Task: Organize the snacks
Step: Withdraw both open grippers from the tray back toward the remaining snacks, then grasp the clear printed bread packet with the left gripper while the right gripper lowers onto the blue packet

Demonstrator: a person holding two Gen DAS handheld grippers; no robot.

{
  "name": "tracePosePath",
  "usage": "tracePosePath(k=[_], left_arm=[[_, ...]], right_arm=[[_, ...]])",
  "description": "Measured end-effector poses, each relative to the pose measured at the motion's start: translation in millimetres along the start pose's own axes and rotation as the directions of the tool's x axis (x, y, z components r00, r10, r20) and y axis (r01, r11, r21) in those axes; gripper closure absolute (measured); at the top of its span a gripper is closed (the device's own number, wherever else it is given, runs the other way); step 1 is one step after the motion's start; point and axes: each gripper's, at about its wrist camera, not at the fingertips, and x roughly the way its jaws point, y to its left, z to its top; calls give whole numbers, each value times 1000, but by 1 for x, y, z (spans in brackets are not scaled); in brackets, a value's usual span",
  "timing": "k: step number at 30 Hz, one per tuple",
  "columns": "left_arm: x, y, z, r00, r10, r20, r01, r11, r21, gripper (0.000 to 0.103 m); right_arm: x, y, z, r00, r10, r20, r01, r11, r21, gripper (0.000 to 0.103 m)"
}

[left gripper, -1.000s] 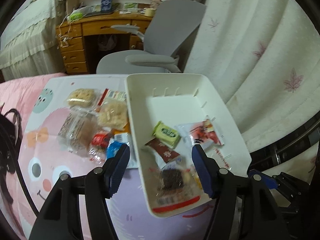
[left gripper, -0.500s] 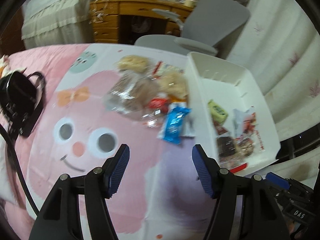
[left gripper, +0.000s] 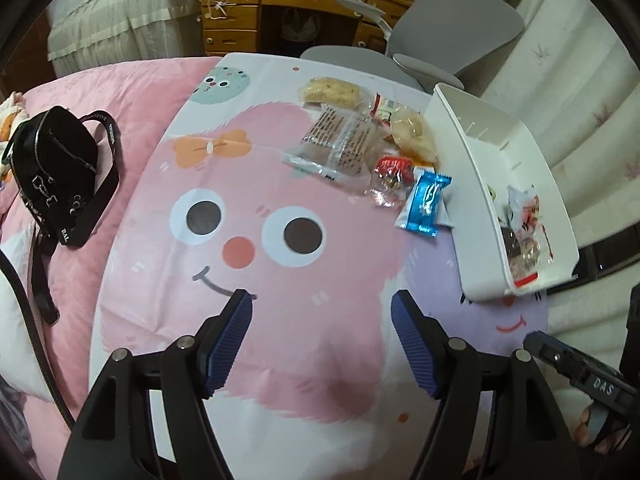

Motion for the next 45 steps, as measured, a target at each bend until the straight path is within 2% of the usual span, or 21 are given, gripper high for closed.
tracePosePath(k=[4, 10, 18, 27, 35, 45], left_arm=[[-3, 17, 1, 1000, -10, -24, 11, 999, 52, 29], [-4, 50, 5, 998, -34, -58, 41, 991, 126, 28], [3, 90, 17, 994, -50, -102, 71, 973, 219, 28], [20, 124, 31, 987, -61, -148, 91, 973, 212, 28], [34, 121, 52, 982, -74, -171, 110, 972, 207, 28], [58, 84, 102, 984, -55, -171, 99, 960, 261, 28]], right_arm=[[7, 17, -10, 1000, -9, 17, 8, 999, 51, 48], [27, 43, -29, 999, -22, 25, 18, 988, 151, 46], [61, 71, -55, 999, -41, 34, 28, 944, 329, 46], [87, 97, -67, 995, -97, 22, 80, 910, 406, 46], [92, 110, -59, 987, -156, 44, 127, 915, 384, 46], [100, 108, -25, 963, -211, 169, 143, 929, 342, 46]])
